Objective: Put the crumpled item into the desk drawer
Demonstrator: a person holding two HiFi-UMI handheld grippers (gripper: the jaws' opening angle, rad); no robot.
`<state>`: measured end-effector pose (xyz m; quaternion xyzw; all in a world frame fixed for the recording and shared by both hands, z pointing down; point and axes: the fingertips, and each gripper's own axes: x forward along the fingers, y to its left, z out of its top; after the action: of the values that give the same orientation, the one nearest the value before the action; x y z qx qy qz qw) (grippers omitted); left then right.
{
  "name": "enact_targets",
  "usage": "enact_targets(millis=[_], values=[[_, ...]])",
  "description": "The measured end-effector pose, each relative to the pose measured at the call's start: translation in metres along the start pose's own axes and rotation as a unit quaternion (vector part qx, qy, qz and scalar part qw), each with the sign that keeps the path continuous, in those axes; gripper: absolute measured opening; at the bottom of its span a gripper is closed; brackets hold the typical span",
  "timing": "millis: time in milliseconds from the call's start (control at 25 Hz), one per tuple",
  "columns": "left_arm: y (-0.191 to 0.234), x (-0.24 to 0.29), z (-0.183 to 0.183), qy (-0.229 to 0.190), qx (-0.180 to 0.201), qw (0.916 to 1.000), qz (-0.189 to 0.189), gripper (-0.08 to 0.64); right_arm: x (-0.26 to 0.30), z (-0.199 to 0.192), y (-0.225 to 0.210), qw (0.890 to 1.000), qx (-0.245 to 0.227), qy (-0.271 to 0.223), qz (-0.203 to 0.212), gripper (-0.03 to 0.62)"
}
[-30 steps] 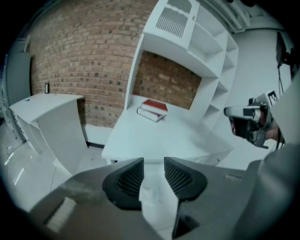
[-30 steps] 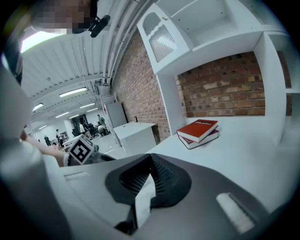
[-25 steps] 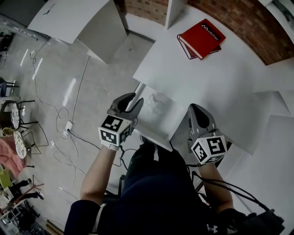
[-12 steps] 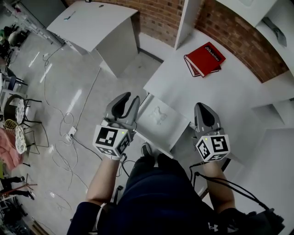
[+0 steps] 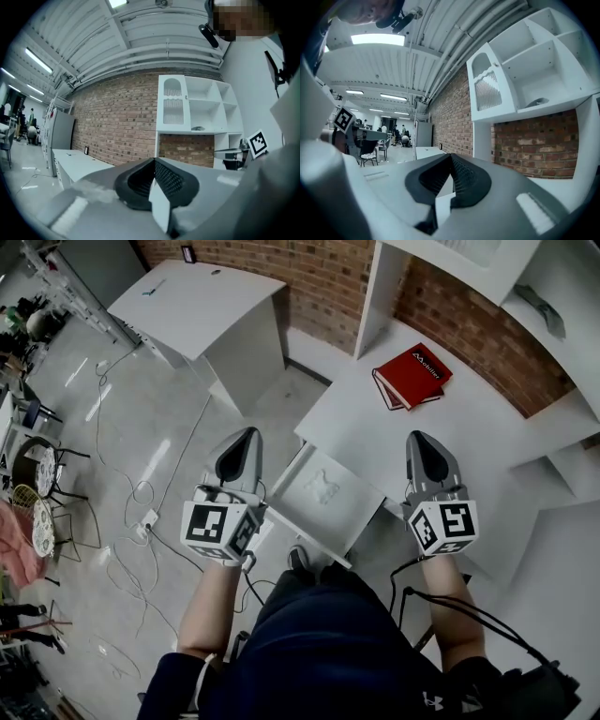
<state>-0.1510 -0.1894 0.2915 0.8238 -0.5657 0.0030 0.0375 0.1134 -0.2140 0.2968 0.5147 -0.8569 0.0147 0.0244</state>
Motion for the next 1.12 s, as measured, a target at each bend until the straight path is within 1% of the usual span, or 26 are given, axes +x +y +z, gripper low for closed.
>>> enact_targets(millis=[120, 240, 440, 680, 840, 1120], values=[[0.004, -0.003, 0.015, -0.015, 0.005, 0.9997, 0.018, 0.002, 0.001, 0.017, -0.001, 1.0, -0.014, -0.022, 0.003, 0.002], [0.011, -0.009, 0.026, -0.023, 0.004, 0.9986, 0.047, 0.002, -0.001, 0.027, 0.004, 0.999, -0.018, -0.041, 0.01, 0.002], [0.015, -0.02, 0.033, -0.034, 0.003, 0.9974, 0.064, 0.002, -0.01, 0.03, 0.016, 0.999, -0.013, -0.048, 0.018, 0.002], [0.01, -0.023, 0.036, -0.041, 0.0, 0.9974, 0.06, 0.002, -0.017, 0.031, 0.025, 0.998, -0.012, -0.051, 0.024, 0.002], [0.005, -0.021, 0.032, -0.043, 0.004, 0.9979, 0.048, 0.003, -0.018, 0.03, 0.028, 0.998, -0.013, -0.05, 0.027, 0.002], [-0.003, -0.015, 0.034, -0.045, 0.009, 0.9982, 0.037, 0.003, -0.018, 0.029, 0.027, 0.998, -0.019, -0.047, 0.031, 0.002]])
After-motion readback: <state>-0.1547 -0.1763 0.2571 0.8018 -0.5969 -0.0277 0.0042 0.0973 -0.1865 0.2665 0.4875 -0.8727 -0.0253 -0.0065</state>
